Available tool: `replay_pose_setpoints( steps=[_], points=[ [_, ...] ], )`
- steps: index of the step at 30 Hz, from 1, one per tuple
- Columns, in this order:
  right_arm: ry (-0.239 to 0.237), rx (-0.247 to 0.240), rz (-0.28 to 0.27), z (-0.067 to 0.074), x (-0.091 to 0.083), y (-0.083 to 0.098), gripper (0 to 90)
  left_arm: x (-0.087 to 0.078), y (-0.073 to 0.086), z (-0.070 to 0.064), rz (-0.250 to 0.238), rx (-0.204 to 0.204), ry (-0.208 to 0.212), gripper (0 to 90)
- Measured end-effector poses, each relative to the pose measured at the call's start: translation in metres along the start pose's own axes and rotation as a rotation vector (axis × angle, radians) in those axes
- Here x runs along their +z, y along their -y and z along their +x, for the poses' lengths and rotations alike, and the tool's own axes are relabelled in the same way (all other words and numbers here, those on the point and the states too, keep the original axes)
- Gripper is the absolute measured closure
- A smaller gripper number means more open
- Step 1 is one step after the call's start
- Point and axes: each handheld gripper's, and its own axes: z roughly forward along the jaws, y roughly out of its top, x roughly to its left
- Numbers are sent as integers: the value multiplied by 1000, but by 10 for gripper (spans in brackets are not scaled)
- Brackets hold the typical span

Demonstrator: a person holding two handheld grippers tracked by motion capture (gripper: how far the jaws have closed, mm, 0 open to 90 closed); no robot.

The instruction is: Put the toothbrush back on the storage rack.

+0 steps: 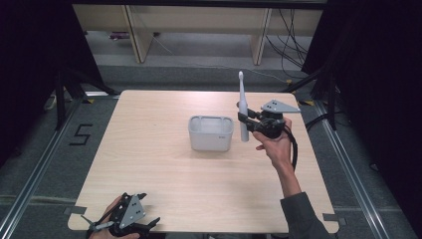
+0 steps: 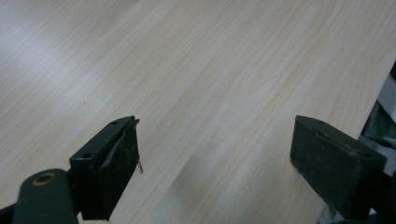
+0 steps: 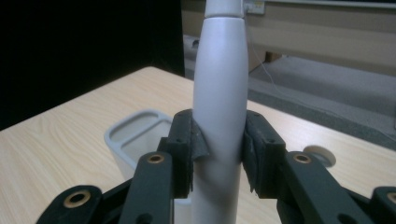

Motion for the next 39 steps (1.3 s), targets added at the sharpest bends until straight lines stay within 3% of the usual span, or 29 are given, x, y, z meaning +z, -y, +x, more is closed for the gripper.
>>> replay_pose_setpoints(
  steps=[2,4,8,14,22,25,27,31,35,37,39],
  points=[
    [5,-20,-27,1,2,-5,669,0,0,0,4,8,-11,150],
    [-16,6,-14,3,4,-10,669,0,0,0,4,7,-11,150],
    [-24,15,-41,7,8,-18,669,0,0,1,3,7,-7,150],
    [-22,-19,-71,12,12,-28,669,0,0,0,-1,1,4,150],
    [-33,-14,-88,19,26,-34,669,-1,0,1,8,9,12,150],
    [-47,-1,-82,23,32,-35,669,0,0,0,0,-2,13,150],
    [-50,-18,-80,24,37,-35,669,-1,0,1,6,7,9,150],
    [-81,24,-76,29,47,-34,669,-1,0,0,-2,-1,16,150],
    [-82,-8,-70,31,57,-33,669,-1,0,0,-3,-2,16,150],
    [-77,-5,-71,33,61,-32,669,0,0,0,-3,-14,16,150],
    [-86,9,-58,35,65,-32,669,-1,0,1,7,3,12,150]
  ],
)
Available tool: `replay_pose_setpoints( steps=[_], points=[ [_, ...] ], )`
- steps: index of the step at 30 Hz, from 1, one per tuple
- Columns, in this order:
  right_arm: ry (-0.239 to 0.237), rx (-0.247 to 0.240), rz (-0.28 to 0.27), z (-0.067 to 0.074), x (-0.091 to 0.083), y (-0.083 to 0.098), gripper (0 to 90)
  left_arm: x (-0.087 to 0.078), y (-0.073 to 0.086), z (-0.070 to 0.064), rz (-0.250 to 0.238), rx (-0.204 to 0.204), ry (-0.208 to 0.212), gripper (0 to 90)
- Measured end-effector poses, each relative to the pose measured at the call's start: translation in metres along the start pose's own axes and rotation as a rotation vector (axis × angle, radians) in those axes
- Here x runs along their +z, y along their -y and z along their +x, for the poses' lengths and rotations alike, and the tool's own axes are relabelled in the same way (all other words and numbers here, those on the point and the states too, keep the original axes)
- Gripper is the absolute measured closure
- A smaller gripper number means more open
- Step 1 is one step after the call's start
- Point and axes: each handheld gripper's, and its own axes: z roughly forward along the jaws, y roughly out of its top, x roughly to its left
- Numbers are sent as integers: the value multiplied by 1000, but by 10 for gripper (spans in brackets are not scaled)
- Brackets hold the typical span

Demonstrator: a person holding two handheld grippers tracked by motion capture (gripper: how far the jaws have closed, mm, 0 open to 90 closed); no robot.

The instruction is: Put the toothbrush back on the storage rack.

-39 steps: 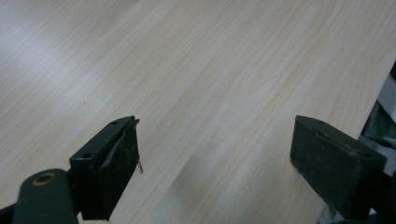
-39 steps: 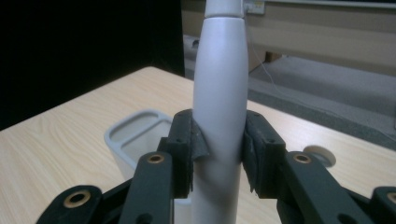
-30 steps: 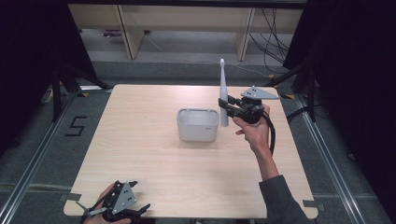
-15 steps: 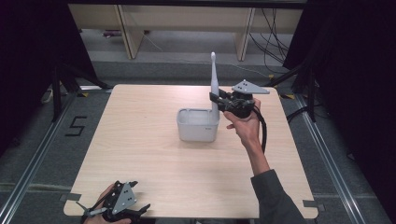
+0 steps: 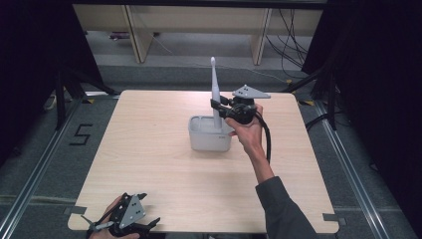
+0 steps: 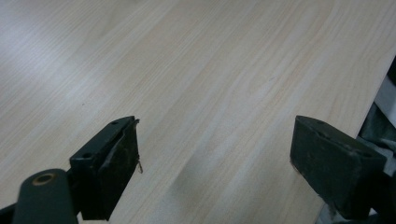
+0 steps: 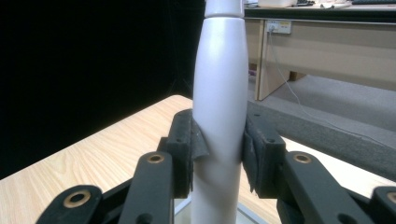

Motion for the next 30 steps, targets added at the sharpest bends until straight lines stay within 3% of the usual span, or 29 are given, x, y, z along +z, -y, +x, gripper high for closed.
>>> replay_pose_setpoints(
  steps=[8,14,17,19,20,22,24,25,30],
  points=[
    [-4,-7,6,3,19,6,669,0,0,0,-10,-6,3,150],
    [4,20,42,4,29,14,669,0,0,-1,-11,-5,4,150],
    [3,-3,47,2,34,17,669,0,0,0,-11,-5,4,150],
    [3,28,56,3,36,21,669,0,0,0,-12,-5,4,150],
    [19,6,55,2,37,22,669,0,0,-1,-13,-6,3,150],
    [20,26,80,3,38,26,669,1,0,-1,-16,-4,-9,150],
    [12,-1,82,0,41,30,669,0,0,-1,-14,-5,-1,150],
    [18,16,91,1,41,31,669,0,0,0,-11,-5,4,150],
    [33,-14,119,1,44,35,669,0,0,0,-9,-4,7,150]
  ],
)
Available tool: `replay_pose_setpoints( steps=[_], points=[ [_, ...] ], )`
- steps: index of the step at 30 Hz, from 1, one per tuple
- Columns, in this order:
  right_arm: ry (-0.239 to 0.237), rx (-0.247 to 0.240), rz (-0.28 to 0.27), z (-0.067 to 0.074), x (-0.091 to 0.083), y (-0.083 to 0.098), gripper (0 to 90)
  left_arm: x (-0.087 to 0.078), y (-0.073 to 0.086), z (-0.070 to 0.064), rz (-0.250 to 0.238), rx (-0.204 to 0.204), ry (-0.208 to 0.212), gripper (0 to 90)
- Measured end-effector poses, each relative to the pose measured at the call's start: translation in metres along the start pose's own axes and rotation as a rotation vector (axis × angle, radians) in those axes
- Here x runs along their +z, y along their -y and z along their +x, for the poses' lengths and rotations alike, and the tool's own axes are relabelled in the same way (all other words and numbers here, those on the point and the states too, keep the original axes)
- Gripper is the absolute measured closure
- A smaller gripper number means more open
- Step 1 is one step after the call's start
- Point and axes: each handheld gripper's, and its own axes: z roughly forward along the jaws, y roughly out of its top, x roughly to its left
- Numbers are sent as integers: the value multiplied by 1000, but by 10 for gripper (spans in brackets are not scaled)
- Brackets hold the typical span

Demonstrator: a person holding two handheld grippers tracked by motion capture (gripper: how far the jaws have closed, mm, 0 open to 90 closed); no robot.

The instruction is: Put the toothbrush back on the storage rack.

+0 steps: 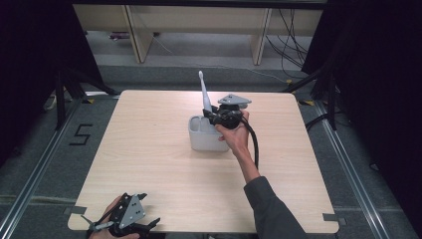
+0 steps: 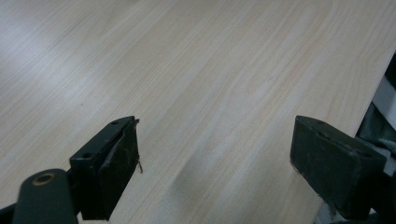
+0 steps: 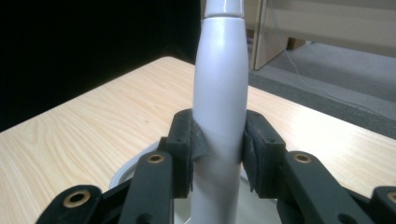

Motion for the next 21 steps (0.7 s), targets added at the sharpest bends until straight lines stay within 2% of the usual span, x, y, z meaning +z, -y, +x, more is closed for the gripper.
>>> replay_pose_setpoints(
  steps=[2,3,5,6,7,10,12,13,14,16,18,19,21],
  points=[
    [3,-24,19,0,1,0,669,0,0,0,0,0,0,150],
    [5,-5,34,1,1,1,669,0,0,0,0,0,0,150],
    [16,-19,32,1,2,2,668,0,0,0,0,0,-1,150],
    [12,-42,42,-1,2,2,669,0,0,0,-1,0,-1,150],
    [5,-21,59,1,1,2,668,0,0,0,2,1,0,150],
    [3,-33,68,2,4,4,668,-1,0,0,8,2,12,150],
    [6,-20,96,3,4,5,669,0,0,0,-1,-1,5,150],
    [15,-30,87,3,6,6,668,0,0,0,2,2,4,150],
    [2,-33,93,3,7,6,668,0,0,0,-1,1,-2,150],
    [5,-15,105,4,8,7,668,0,0,0,-1,1,-2,150],
    [21,-47,107,2,9,8,668,0,0,0,-1,0,-4,150],
    [18,-50,126,2,9,7,668,0,0,-1,-4,1,-10,150],
    [7,-32,140,5,10,8,668,0,0,-1,-6,1,-15,150]
  ],
)
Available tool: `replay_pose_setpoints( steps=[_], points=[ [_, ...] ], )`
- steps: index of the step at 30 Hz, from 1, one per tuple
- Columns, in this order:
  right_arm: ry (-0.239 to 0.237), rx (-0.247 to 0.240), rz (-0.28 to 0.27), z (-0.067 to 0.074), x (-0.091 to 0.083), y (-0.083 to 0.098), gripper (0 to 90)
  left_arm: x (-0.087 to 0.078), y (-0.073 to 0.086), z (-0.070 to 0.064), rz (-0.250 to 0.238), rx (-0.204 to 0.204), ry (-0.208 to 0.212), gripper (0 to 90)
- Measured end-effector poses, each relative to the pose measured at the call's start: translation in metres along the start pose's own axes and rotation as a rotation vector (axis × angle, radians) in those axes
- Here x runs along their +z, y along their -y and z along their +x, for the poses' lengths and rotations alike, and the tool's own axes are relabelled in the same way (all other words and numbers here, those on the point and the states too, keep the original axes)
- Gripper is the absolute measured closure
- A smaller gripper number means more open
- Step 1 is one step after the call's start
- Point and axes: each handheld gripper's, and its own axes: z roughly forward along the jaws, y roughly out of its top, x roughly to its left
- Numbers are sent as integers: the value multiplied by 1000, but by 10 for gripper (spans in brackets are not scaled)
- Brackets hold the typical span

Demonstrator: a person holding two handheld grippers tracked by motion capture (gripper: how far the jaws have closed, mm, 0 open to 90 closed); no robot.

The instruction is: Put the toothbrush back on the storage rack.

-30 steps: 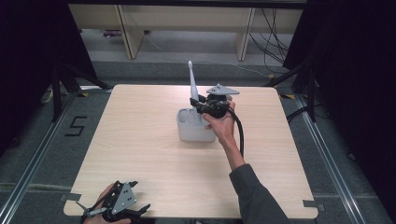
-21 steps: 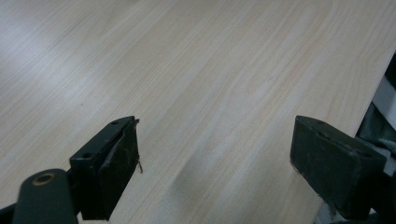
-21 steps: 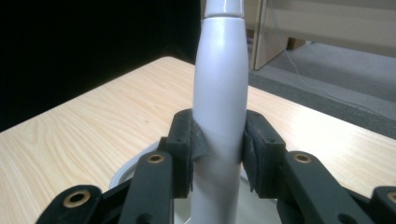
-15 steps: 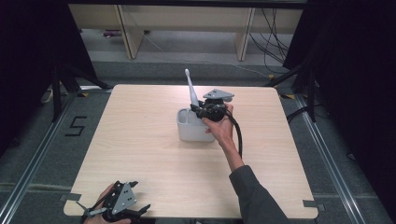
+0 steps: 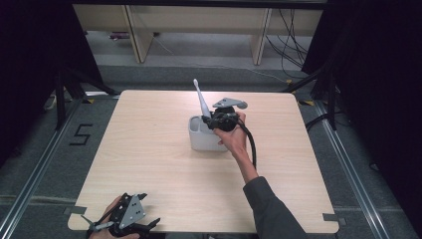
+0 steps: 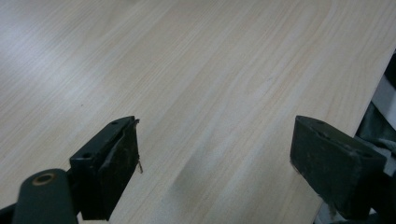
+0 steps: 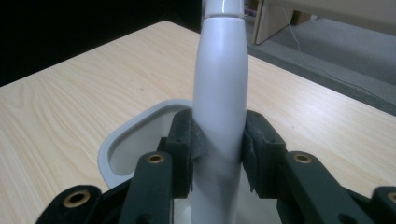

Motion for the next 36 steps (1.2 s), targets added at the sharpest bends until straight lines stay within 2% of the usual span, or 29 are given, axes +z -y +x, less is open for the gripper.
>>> replay_pose_setpoints(
  steps=[2,3,4,7,9,11,12,13,14,16,18,19,20,21,23,24,25,26,27,28,30,32,35,36],
  points=[
    [8,1,8,1,2,1,668,0,0,0,0,1,0,150],
    [-4,5,24,1,2,1,668,0,0,0,0,1,0,150],
    [6,-17,34,0,2,1,667,0,0,0,0,0,1,150],
    [5,-37,44,-2,4,1,667,0,0,0,1,1,0,150],
    [9,-14,66,-1,4,1,667,0,0,0,0,0,1,150],
    [13,-17,81,0,5,1,667,0,0,0,1,2,-1,150],
    [15,-35,80,-2,6,1,667,0,0,0,3,2,-1,150],
    [13,-35,90,-2,6,1,667,-1,0,0,6,2,12,150],
    [12,1,103,0,6,1,667,0,0,0,0,-1,12,150],
    [16,1,103,0,6,1,667,0,0,0,5,1,9,150],
    [20,-49,115,-2,6,0,667,0,0,0,2,2,-1,150],
    [26,-41,125,-1,5,0,667,0,0,0,2,3,0,150],
    [21,-5,139,0,5,1,667,-1,0,1,10,4,12,150],
    [20,1,138,1,6,1,667,0,0,0,7,2,16,150],
    [15,1,158,2,7,1,667,0,0,0,4,2,13,150],
    [23,-39,162,0,7,1,667,0,0,0,5,1,12,150],
    [8,-25,169,0,7,1,666,0,0,0,7,1,14,150],
    [21,-10,175,1,7,2,666,0,0,0,5,1,7,150],
    [14,-48,176,-1,8,1,666,0,0,0,2,2,-3,150],
    [12,-39,183,0,8,1,666,0,0,0,2,1,11,150],
    [14,-8,183,2,10,2,666,0,0,0,5,1,10,150],
    [6,-40,202,0,11,2,666,0,0,0,1,2,-1,150],
    [19,-25,208,2,11,3,666,0,0,0,0,2,-1,150],
    [17,-63,192,0,14,4,666,0,0,0,0,1,0,150]
  ],
)
